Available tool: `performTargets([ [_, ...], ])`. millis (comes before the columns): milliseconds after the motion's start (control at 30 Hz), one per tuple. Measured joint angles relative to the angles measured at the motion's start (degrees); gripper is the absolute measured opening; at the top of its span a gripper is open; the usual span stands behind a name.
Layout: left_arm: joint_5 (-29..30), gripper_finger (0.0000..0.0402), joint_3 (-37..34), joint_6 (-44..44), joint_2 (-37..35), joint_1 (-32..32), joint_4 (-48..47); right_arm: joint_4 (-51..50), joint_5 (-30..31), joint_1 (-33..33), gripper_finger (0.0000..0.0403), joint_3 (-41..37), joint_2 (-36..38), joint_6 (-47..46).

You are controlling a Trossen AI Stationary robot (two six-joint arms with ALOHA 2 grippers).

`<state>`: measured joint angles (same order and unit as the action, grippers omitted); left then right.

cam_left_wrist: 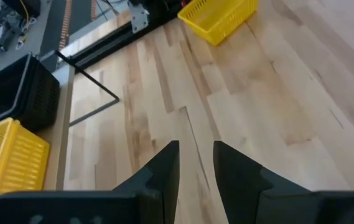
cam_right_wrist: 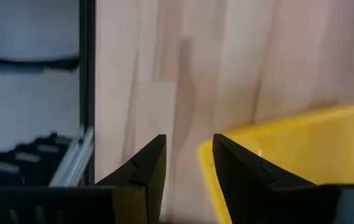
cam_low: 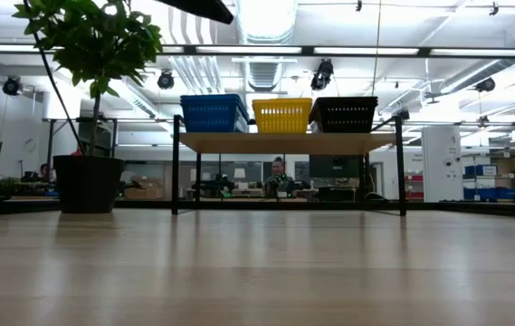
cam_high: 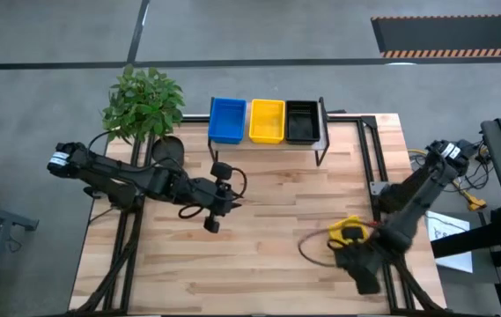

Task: Stack baskets on shelf by color
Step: Stack the yellow bin on top of the other yellow bin on the shelf

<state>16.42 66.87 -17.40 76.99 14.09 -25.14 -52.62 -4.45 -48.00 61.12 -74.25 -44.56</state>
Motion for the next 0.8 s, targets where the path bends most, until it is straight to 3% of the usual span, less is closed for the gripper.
performTargets([
  [167, 0.0, 0.0082, 0.0, 0.1, 0.0, 0.1, 1.2, -4.1, 0.5, -7.9, 0.0123, -0.7, -2.1, -7.1],
  [333, 0.0, 0.0082, 0.0, 0.2, 0.0, 0.1, 1.7, -7.1, 1.1, -12.5, 0.0123, -0.7, -5.4, -8.5],
  [800, -0.1, 0.0082, 0.0, 0.2, 0.0, 0.1, 2.2, -8.6, 8.0, -13.4, 0.0123, -1.1, -14.5, -1.9],
])
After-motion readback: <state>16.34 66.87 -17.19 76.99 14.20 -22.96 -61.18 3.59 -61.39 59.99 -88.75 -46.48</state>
